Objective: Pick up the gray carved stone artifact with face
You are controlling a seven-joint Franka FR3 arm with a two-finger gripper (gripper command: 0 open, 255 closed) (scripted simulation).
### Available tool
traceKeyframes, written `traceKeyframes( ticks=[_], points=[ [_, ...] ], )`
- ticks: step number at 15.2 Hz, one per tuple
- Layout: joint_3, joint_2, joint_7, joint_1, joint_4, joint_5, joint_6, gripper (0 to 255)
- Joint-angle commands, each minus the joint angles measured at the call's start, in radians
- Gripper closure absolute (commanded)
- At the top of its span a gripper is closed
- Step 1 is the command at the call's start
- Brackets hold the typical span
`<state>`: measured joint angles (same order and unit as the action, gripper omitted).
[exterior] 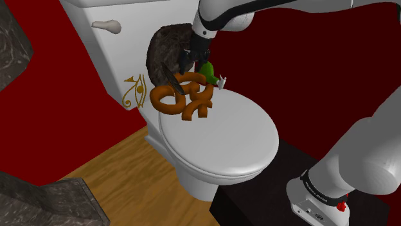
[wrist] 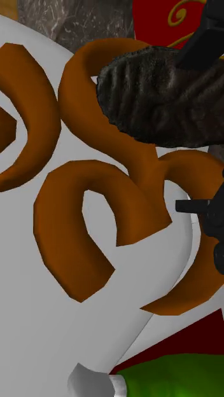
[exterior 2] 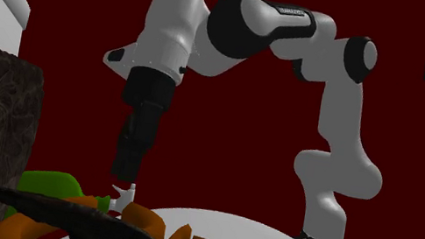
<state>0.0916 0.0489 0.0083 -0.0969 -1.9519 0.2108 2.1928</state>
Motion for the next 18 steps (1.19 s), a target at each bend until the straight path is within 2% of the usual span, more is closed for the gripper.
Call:
traceKeyframes(
  ticks=[1, 9, 18],
  points=[
    [0.005, 0.065, 0.005, -0.005, 0.069, 0.011, 0.023, 0],
    [0.018, 0.327, 0.028, -0.021, 0.41, 0.036, 0.05, 0],
    [0.023, 0.362, 0.004, -0.021, 0.361, 0.05, 0.137, 0]
  ],
)
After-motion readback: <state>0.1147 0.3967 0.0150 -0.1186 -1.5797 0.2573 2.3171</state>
